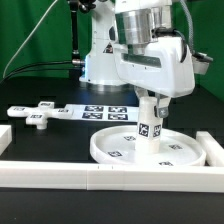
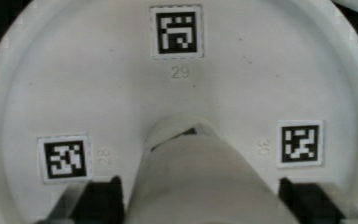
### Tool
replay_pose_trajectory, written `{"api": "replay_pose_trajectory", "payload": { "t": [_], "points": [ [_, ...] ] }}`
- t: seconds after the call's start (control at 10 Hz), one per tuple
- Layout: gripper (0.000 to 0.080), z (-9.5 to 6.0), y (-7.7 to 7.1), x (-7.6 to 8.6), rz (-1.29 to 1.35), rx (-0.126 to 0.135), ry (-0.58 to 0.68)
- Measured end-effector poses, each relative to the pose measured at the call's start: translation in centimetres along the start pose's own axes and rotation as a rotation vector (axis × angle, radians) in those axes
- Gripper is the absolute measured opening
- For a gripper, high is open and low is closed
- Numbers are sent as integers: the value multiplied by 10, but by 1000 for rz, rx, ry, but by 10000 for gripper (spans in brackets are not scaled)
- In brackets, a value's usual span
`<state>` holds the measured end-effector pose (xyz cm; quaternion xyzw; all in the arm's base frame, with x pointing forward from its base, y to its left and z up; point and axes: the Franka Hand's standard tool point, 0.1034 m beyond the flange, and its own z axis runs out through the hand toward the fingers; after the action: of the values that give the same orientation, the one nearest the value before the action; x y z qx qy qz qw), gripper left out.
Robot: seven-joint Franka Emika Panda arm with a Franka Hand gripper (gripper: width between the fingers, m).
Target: Assemble round table
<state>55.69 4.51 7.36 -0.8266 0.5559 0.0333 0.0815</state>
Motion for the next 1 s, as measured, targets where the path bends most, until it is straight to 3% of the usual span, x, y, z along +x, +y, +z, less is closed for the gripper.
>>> {"api": "replay_pose_trajectory", "payload": {
  "t": [0.1,0.3,0.8,1.0],
  "points": [
    [609,0,-1,0,-47,3,4],
    [642,-3,-2,6,-256,16,15],
    [649,-2,-2,6,-644,7,19],
    [649,-2,-7,7,-893,-20,42]
  ]
}}
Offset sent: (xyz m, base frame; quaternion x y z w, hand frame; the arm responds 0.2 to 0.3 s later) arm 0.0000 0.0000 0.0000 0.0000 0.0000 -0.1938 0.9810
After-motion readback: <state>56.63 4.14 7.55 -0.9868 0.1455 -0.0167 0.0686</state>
